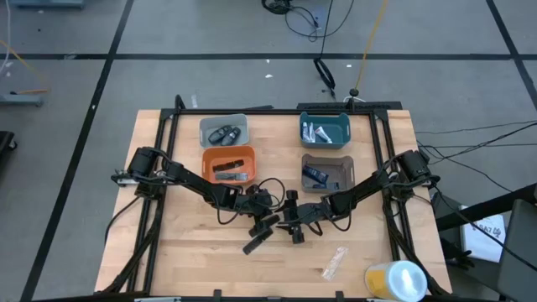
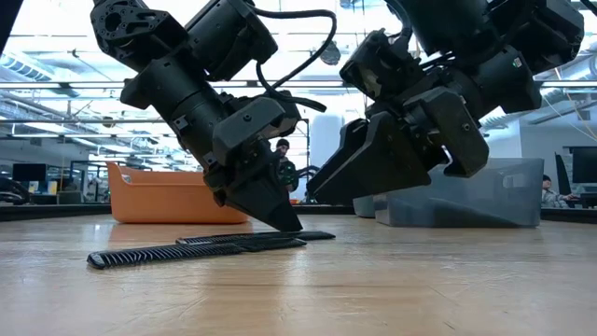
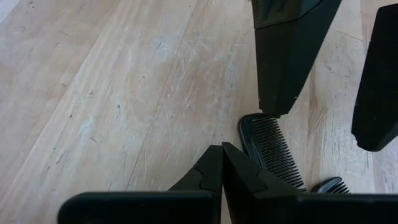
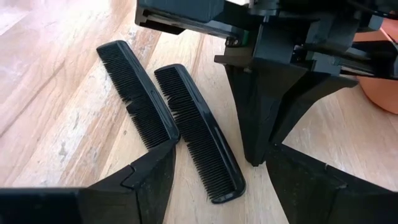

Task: Pick & Place Travel size toiletries
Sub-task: Put the black comb into the orange bin

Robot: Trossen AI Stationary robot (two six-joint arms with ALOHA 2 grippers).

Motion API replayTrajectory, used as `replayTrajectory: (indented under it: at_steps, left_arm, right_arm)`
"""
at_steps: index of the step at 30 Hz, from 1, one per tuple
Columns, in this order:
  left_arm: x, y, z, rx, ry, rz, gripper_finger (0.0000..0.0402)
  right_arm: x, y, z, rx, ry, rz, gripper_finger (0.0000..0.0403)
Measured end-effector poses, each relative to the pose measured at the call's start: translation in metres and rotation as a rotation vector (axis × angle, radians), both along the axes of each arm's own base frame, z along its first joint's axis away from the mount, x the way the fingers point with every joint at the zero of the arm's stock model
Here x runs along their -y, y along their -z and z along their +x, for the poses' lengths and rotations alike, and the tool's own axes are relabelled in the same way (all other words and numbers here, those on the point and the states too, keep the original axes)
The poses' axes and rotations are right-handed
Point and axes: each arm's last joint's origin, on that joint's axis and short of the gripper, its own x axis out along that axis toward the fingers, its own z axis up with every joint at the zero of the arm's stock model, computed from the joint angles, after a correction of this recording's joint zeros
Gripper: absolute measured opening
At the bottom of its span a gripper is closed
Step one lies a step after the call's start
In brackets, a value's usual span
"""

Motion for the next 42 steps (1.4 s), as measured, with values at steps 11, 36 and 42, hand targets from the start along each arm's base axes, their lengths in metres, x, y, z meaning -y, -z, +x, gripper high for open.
replayTrajectory:
  at_steps: [11, 36, 42]
  left_arm:
    - [0.000, 0.000, 0.000, 0.002, 0.012, 0.012, 0.0011]
    - [0.001, 0.000, 0.001, 0.011, -0.002, 0.012, 0.0013]
    - [-0.001, -0.014, -0.007, -0.028, 0.051, -0.016, 0.0003]
  right_arm:
    - [0.001, -0.001, 0.001, 0.016, -0.001, -0.002, 0.0238]
    - [-0.002, -0.003, 0.001, 0.036, 0.009, 0.036, 0.0238]
    - [-0.002, -0.005, 0.002, 0.053, 0.012, 0.039, 0.0238]
